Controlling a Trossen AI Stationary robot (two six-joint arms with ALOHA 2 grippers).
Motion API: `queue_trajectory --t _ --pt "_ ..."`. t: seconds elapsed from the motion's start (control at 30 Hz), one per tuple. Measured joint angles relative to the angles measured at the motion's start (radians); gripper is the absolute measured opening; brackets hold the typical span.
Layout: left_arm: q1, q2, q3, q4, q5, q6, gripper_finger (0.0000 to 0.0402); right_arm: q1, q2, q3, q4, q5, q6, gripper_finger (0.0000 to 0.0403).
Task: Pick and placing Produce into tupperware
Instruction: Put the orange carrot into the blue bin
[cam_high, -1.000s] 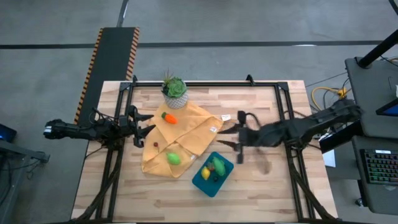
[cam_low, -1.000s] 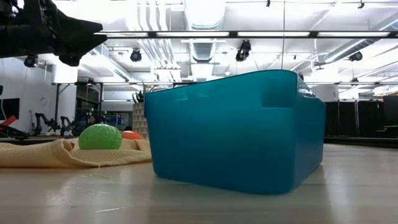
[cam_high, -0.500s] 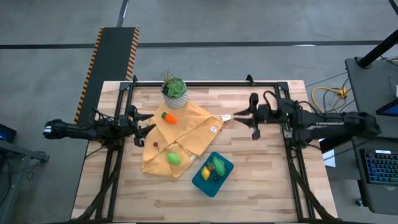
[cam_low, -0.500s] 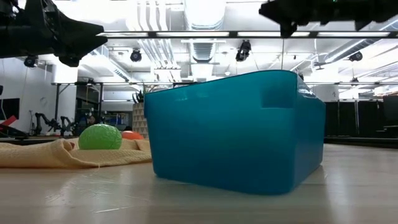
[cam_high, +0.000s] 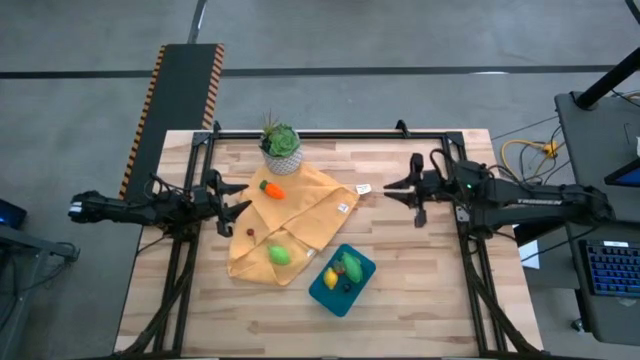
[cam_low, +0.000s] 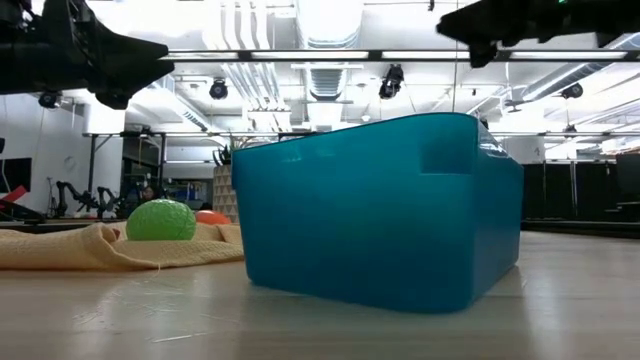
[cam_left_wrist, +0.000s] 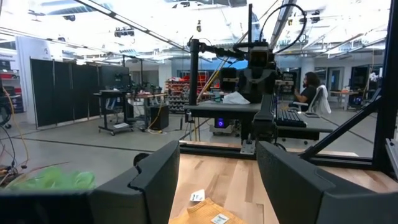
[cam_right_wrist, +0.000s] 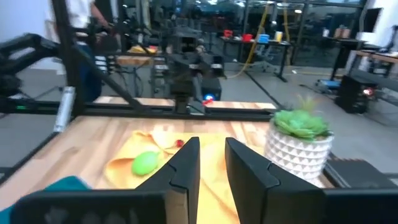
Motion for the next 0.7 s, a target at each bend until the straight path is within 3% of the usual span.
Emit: queue_trajectory --t 0.37,0.7 --pt "0.000 0.019 0.000 0.000 0.000 0.000 0.0202 0.224 -0.194 -0.187 0.056 0.175 -0.009 0.0063" --pt "0.000 0.020 0.000 0.000 0.000 0.000 0.0202 0.253 -0.415 -0.353 0.121 0.186 0.036 0.0063"
